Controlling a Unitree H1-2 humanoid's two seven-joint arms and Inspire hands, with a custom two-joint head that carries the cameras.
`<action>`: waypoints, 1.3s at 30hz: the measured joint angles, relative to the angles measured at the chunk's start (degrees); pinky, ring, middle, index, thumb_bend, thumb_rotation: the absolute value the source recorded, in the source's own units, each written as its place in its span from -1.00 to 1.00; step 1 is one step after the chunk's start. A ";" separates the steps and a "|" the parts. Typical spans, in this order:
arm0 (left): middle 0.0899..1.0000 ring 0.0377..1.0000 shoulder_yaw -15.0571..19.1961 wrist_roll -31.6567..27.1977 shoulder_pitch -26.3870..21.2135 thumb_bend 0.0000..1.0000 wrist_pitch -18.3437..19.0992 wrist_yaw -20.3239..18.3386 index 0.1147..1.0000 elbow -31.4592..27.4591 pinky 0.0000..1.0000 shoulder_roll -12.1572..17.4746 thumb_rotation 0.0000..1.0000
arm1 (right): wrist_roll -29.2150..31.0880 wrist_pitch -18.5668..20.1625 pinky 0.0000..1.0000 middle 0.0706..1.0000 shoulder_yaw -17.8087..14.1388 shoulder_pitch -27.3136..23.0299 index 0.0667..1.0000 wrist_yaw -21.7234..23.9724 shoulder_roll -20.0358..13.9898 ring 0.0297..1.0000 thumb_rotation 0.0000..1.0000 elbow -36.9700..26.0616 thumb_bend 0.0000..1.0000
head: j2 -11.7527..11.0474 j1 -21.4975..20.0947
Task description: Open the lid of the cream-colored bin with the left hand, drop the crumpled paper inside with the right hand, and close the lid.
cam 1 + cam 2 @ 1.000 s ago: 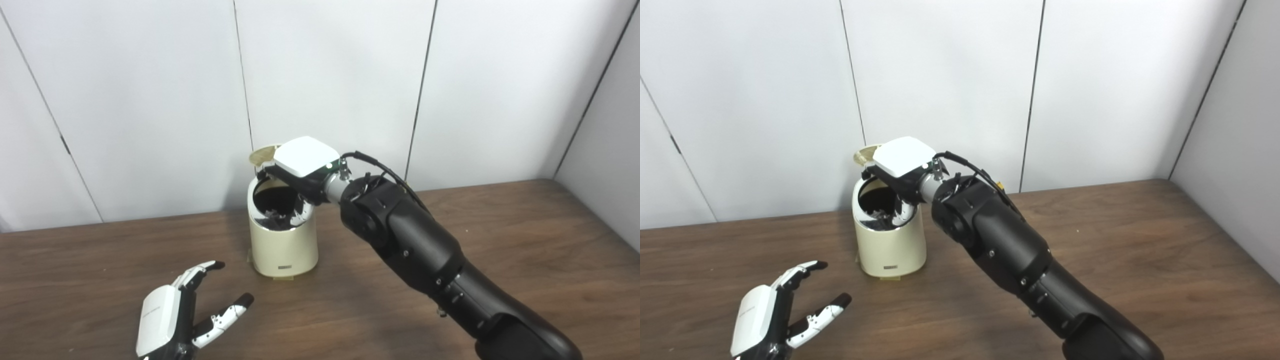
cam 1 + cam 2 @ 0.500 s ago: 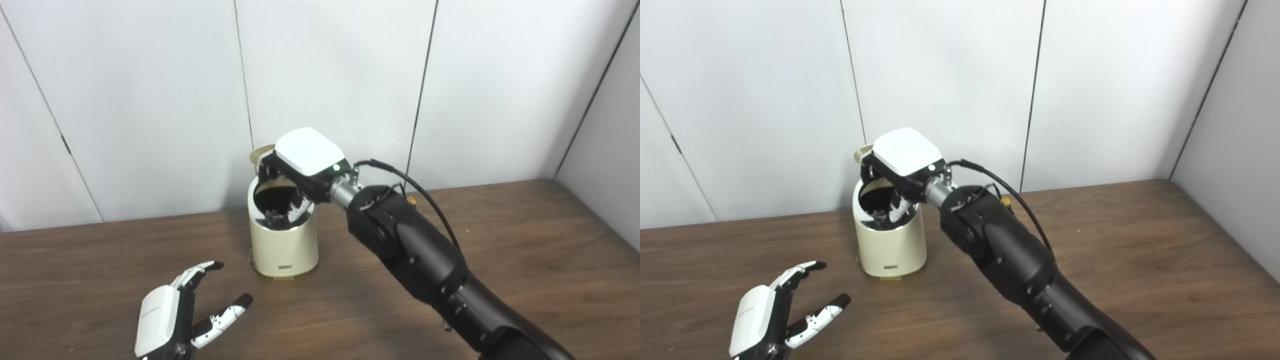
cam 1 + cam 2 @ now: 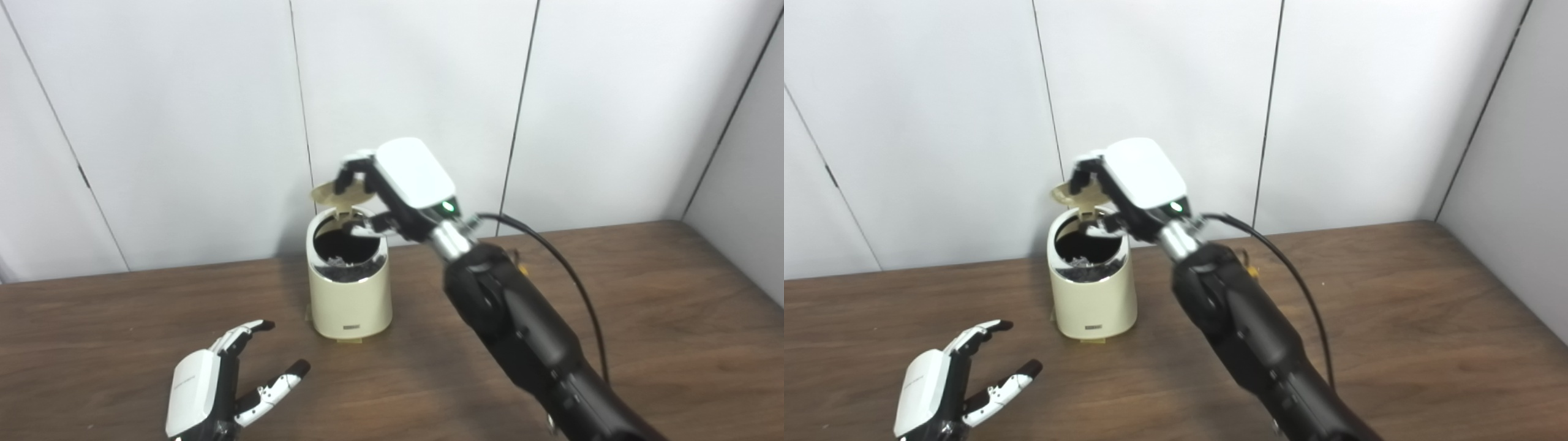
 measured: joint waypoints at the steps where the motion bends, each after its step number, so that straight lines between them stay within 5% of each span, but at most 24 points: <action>1: 0.55 0.53 0.06 0.00 0.01 0.45 0.00 0.02 0.52 0.01 0.46 0.07 0.54 | 0.88 -0.08 -0.60 0.08 -1.02 2.13 -0.09 -0.53 -0.13 -0.49 -0.73 -1.58 -0.02 | 0.00 0.00; 9: 0.56 0.53 0.16 -0.06 0.10 0.10 0.01 -0.04 0.52 0.02 0.47 0.15 0.36 | 6.48 -0.80 -0.66 0.04 -5.64 14.11 -0.09 -1.45 -1.03 -0.56 -0.71 -7.64 -0.03 | 0.09 0.44; 12: 0.55 0.53 0.32 -0.06 0.16 0.06 0.01 -0.04 0.53 0.01 0.47 0.18 0.33 | 10.63 -3.96 -0.56 0.17 -7.25 18.02 -0.09 -3.76 -0.73 -0.39 -0.71 -7.23 -0.02 | 0.00 1.05; 15: 0.54 0.52 0.33 -0.24 0.18 0.02 -0.09 -0.04 0.52 0.02 0.43 0.24 0.28 | 14.08 -6.85 -0.16 0.27 -8.22 21.02 -0.08 -5.11 -0.24 0.07 -0.70 -5.38 -0.03 | 0.09 1.32; 19: 0.53 0.49 0.32 -0.75 0.18 0.00 -0.39 0.00 0.51 0.10 0.32 0.26 0.31 | 16.10 -8.20 -0.02 0.32 -8.20 24.13 -0.08 -5.48 0.37 0.21 -0.70 -2.85 -0.03 | 0.09 1.76; 33: 0.54 0.48 0.29 -0.83 0.24 -0.13 -2.51 1.58 0.51 0.38 0.27 0.44 0.43 | 17.55 -14.86 0.06 0.31 -8.18 27.52 -0.08 -6.77 0.33 0.27 -0.71 1.03 -0.04 | 0.44 3.51; 39: 0.50 0.46 0.29 -0.88 0.40 -0.40 -5.15 2.48 0.47 0.45 0.23 1.33 0.52 | 17.01 -16.89 0.00 0.27 -7.91 27.42 -0.08 -7.63 0.34 0.21 -0.71 1.65 -0.03 | 0.44 3.78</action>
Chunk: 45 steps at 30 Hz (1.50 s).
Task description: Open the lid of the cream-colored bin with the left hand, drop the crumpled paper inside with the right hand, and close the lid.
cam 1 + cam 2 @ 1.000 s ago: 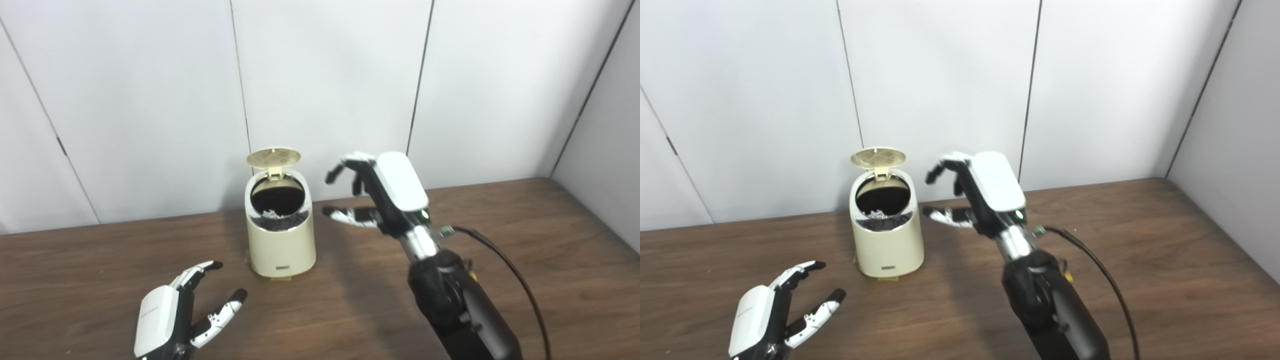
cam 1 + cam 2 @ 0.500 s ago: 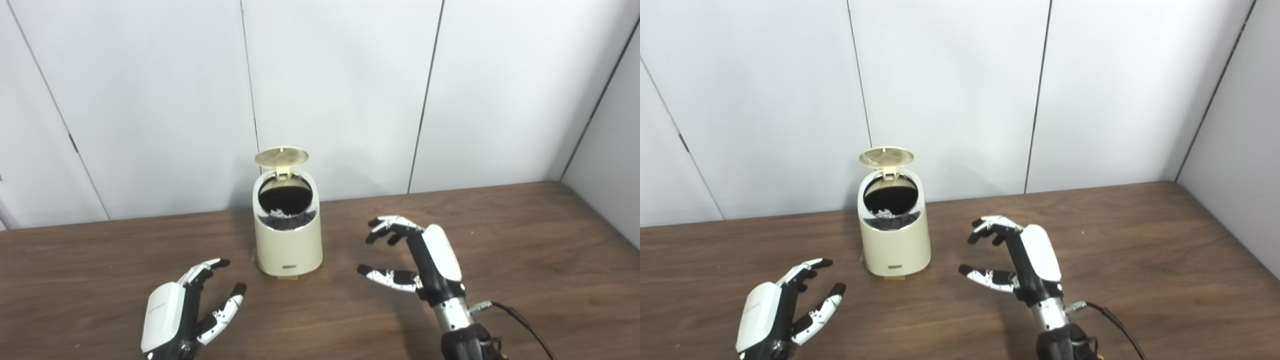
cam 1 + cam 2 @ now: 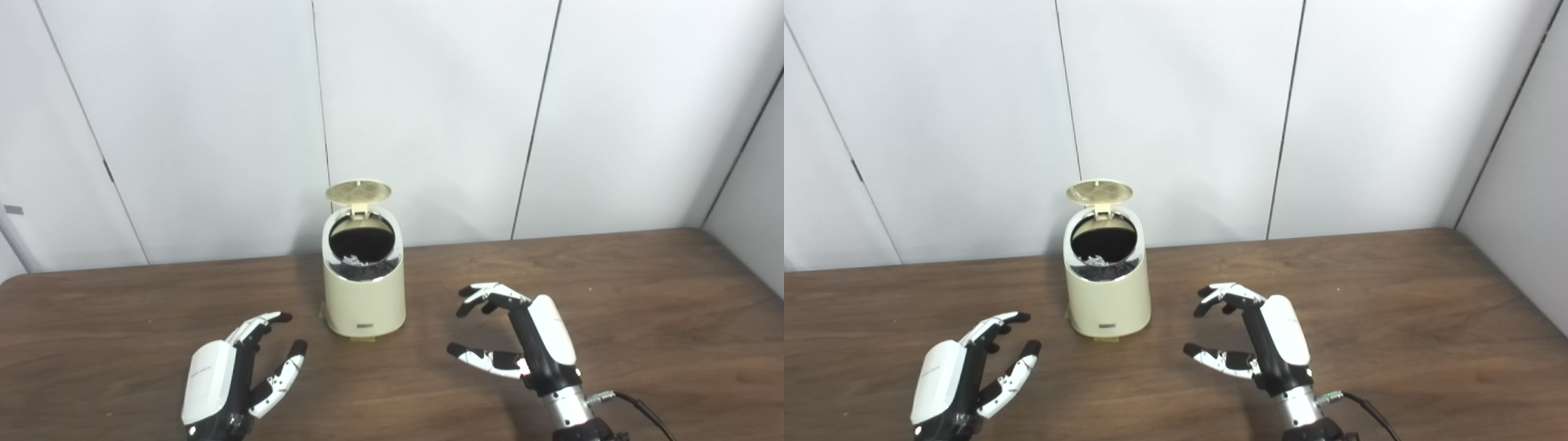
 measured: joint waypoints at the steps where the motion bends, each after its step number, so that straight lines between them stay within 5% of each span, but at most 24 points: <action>1: 0.49 0.46 0.03 -0.06 0.02 -0.43 -0.62 0.16 0.47 0.03 0.23 0.22 0.55 | 0.01 -0.12 -0.01 0.28 0.03 -0.01 -0.08 -0.04 0.01 0.21 -0.71 0.00 -0.03 | 0.00 0.00; 4: 0.46 0.45 0.17 -0.21 0.06 -0.52 -1.91 0.71 0.44 0.05 0.22 0.71 0.65 | 0.00 -0.16 0.03 0.30 0.24 0.02 -0.08 -0.04 0.01 0.25 -0.71 -0.07 -0.03 | -0.09 -0.09; 14: 0.42 0.39 1.06 -1.17 0.05 -0.57 -2.05 0.75 0.39 0.05 0.16 1.78 0.47 | 0.00 -0.11 0.02 0.30 0.65 0.05 -0.08 0.26 0.01 0.24 -0.71 0.01 -0.03 | -0.44 0.97; 22: 0.46 0.42 4.26 -2.26 -3.86 -0.53 -1.25 -1.42 0.42 -2.49 0.17 3.29 0.53 | -0.03 0.24 0.01 0.31 0.63 0.07 -0.08 0.27 -0.01 0.24 -0.71 0.04 -0.03 | -0.53 1.32; 28: 0.45 0.37 5.64 -2.01 -9.70 -0.16 1.49 -4.30 0.40 -5.35 0.10 3.95 0.92 | -0.10 0.24 -0.01 0.31 0.68 0.07 -0.08 0.27 -0.04 0.22 -0.71 0.09 -0.03 | -0.70 1.14; 33: 0.47 0.42 5.84 -2.02 -16.40 0.10 2.68 -6.47 0.43 -6.05 0.17 4.72 0.95 | -0.13 0.39 0.00 0.32 0.73 0.03 -0.08 0.30 0.01 0.23 -0.71 0.11 -0.03 | -0.79 1.05; 45: 0.52 0.47 2.92 -0.38 -26.71 0.31 5.25 -11.88 0.49 -4.65 0.19 4.82 0.92 | -0.90 0.46 0.03 0.31 0.76 -0.19 -0.08 0.29 0.16 0.25 -0.71 0.41 -0.03 | -1.49 0.97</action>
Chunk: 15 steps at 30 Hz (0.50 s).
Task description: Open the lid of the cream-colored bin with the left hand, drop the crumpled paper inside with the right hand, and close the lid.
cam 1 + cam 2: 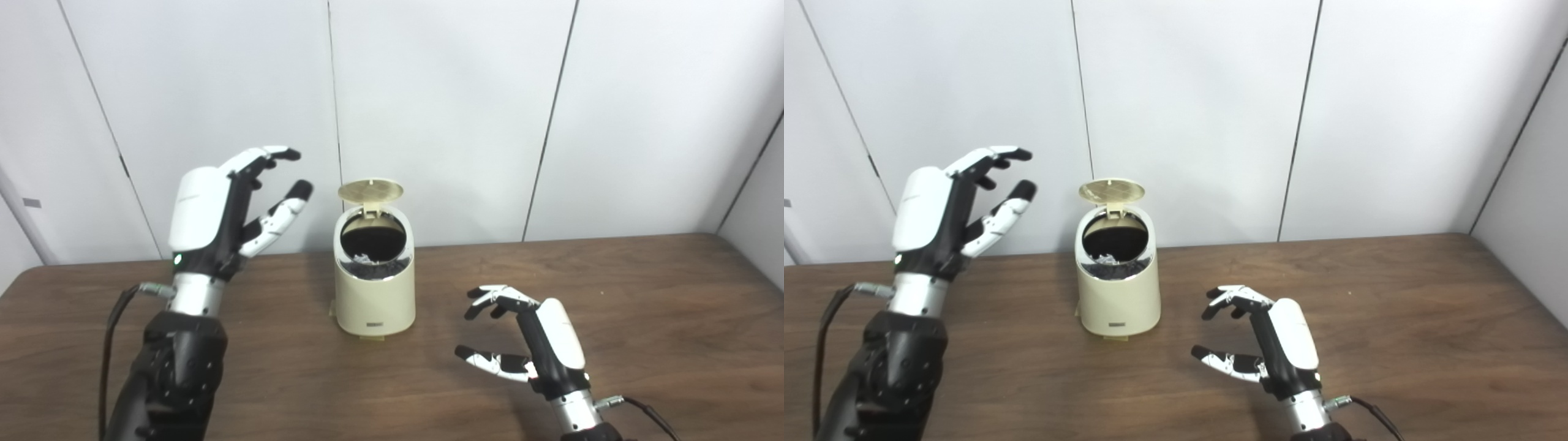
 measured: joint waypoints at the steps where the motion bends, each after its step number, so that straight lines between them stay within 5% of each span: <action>1: 0.49 0.46 -0.42 0.81 -0.85 0.32 0.03 -0.05 0.48 0.31 0.18 -0.01 0.88 | 0.02 -0.04 0.03 0.31 0.00 -0.15 -0.08 -0.02 0.06 0.25 -0.71 0.20 -0.03 | -0.09 0.09; 5: 0.46 0.44 -2.80 2.50 -3.74 0.45 -0.43 0.34 0.45 3.74 0.19 -0.53 0.76 | 0.09 -0.08 0.05 0.31 0.02 -1.20 -0.08 -0.09 0.20 0.26 -0.71 1.76 -0.03 | -1.05 0.27; 10: 0.44 0.40 -6.07 5.38 -4.75 0.85 -0.94 0.51 0.43 7.78 0.10 -0.59 0.49 | 0.00 -0.14 0.05 0.31 0.07 -1.86 -0.08 -0.35 0.32 0.26 -0.71 2.85 -0.03 | -2.11 0.62; 15: 0.46 0.42 -7.81 6.07 -6.11 0.92 -1.32 0.32 0.43 10.45 0.15 -0.61 0.40 | -0.31 -0.97 -0.04 0.30 0.47 -2.44 -0.08 -1.95 0.30 0.17 -0.72 3.95 -0.03 | -2.29 0.53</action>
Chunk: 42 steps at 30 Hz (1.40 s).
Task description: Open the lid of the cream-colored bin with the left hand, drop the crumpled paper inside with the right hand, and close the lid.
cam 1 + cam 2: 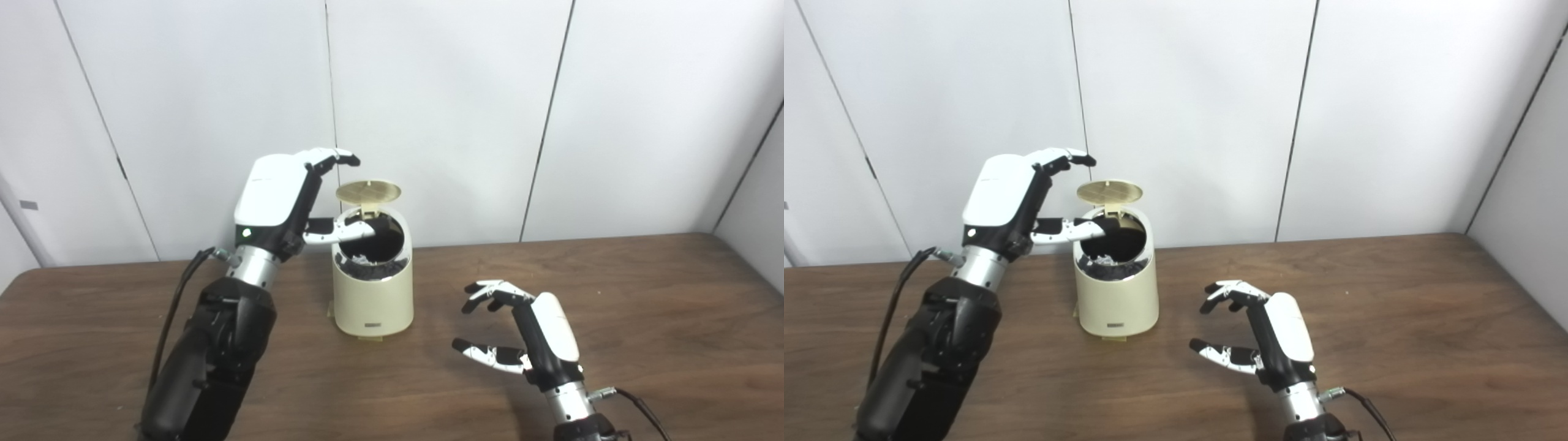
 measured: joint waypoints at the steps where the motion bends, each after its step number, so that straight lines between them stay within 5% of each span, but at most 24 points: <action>1: 0.47 0.43 -0.14 0.01 -0.44 0.93 -0.09 0.01 0.44 0.18 0.18 0.00 0.38 | 0.00 -0.25 -0.04 0.30 0.08 -0.03 -0.08 -0.10 -0.01 0.18 -0.72 0.05 -0.03 | 0.00 0.00; 24: 0.42 0.48 -4.62 4.60 -3.74 0.96 -1.31 -0.01 0.43 7.77 0.28 1.71 0.50 | -0.44 -0.16 0.00 0.31 0.43 -0.40 -0.08 -0.72 -0.01 0.21 -0.72 0.46 -0.03 | 0.09 0.26; 30: -0.05 0.19 -5.00 8.94 -3.09 0.89 -0.76 1.25 -0.05 4.58 0.23 2.36 0.71 | -0.45 -0.19 0.00 0.30 0.44 -0.53 -0.08 -0.80 -0.03 0.21 -0.71 0.49 -0.03 | 0.35 0.53; 42: -0.17 0.12 -5.12 10.81 0.66 0.79 -2.21 2.01 -0.10 1.65 0.22 3.59 0.68 | -0.35 0.03 -0.03 0.32 0.41 -0.44 -0.08 -0.34 -0.10 0.19 -0.72 0.38 -0.03 | 0.97 0.35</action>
